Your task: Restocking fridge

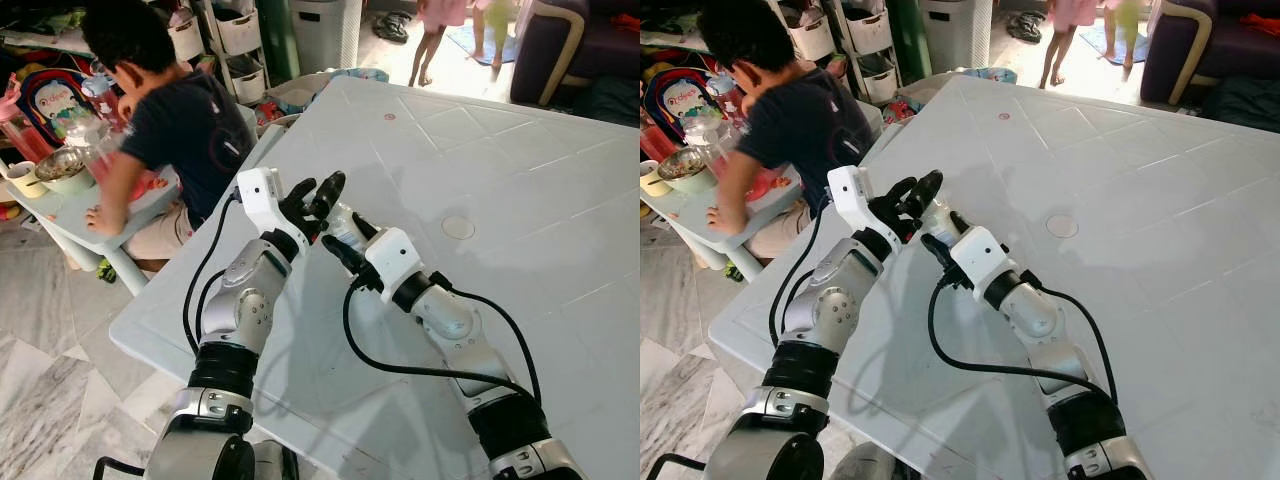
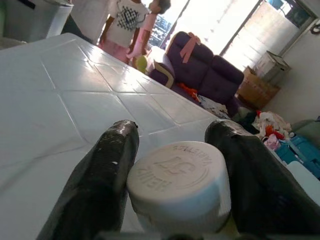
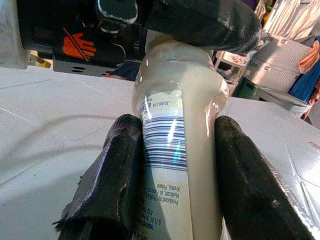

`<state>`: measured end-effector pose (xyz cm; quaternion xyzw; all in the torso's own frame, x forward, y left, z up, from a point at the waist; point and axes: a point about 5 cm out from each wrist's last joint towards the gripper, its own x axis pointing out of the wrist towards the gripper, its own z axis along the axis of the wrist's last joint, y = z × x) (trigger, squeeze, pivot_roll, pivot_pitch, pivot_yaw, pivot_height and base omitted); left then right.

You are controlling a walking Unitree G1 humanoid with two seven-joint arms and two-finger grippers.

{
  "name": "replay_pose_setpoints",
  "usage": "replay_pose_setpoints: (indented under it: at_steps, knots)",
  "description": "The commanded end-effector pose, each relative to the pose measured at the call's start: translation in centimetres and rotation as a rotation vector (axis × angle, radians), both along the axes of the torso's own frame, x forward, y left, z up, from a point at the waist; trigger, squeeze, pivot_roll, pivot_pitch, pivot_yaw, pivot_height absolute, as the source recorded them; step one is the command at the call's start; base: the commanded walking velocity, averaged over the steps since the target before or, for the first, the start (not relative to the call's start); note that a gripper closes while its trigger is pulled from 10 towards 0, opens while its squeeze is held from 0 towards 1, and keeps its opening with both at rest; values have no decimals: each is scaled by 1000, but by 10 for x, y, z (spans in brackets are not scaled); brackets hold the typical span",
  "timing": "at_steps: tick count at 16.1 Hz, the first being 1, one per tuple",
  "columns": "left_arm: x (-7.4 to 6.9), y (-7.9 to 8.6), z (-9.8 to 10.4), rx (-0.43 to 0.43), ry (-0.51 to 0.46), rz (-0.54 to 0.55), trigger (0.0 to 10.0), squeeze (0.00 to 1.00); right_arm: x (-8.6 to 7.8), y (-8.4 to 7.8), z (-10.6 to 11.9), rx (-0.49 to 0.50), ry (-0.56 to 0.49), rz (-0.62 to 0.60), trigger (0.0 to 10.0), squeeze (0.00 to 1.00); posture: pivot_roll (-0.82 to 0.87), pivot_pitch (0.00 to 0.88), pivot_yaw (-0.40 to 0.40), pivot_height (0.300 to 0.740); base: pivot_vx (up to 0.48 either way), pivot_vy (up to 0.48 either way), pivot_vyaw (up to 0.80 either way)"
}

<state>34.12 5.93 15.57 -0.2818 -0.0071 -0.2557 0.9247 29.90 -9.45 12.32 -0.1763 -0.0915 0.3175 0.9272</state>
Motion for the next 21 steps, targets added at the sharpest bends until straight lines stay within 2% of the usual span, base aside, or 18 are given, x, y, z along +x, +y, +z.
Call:
replay_pose_setpoints:
  at_steps: [1, 6, 11, 12, 13, 14, 15, 17, 21]
  knots:
    - [3, 13, -9, 38, 34, 72, 0, 0, 2, 6, 19, 35, -78, 34, 10000, 0, -66, 66, 87, 740, 0, 0, 0]
    - [1, 11, -6, 43, 8, 63, 0, 0, 6, 4, 21, 22, -91, 18, 10000, 0, -66, 61, 86, 740, 0, 0, 0]
    - [-4, 10, -11, 85, -4, 14, 0, 0, 9, 1, 23, 12, -94, 20, 10000, 0, -65, 59, 87, 740, 0, 0, 0]
    - [-3, 14, -11, 93, -7, 41, 0, 0, 9, 1, 24, 25, -86, 34, 10000, 1000, -64, 58, 86, 740, 0, 0, 0]
    - [-2, 18, -10, 104, -20, 70, 0, 0, 7, 2, 24, 37, -69, 50, 10000, 1000, -63, 58, 85, 740, 0, 0, 0]
    - [1, 23, -4, 126, -63, 114, 0, 0, 6, 1, 26, 109, -11, 51, 10000, 1000, -58, 56, 82, 740, 0, 0, 0]
    - [3, 27, 2, 148, -104, 152, 0, 0, 6, -2, 31, 128, 0, 50, 10000, 1000, -58, 56, 80, 740, 0, 0, 0]
    - [4, 32, 9, 171, -147, 192, 0, 0, 5, -7, 40, 49, -88, 29, 10000, 1000, -62, 56, 80, 740, 0, 0, 0]
    - [6, 47, 25, 291, -302, 359, 0, 0, 1, -17, 51, 129, -51, -3, 10000, 1000, -70, 51, 87, 740, 0, 0, 0]
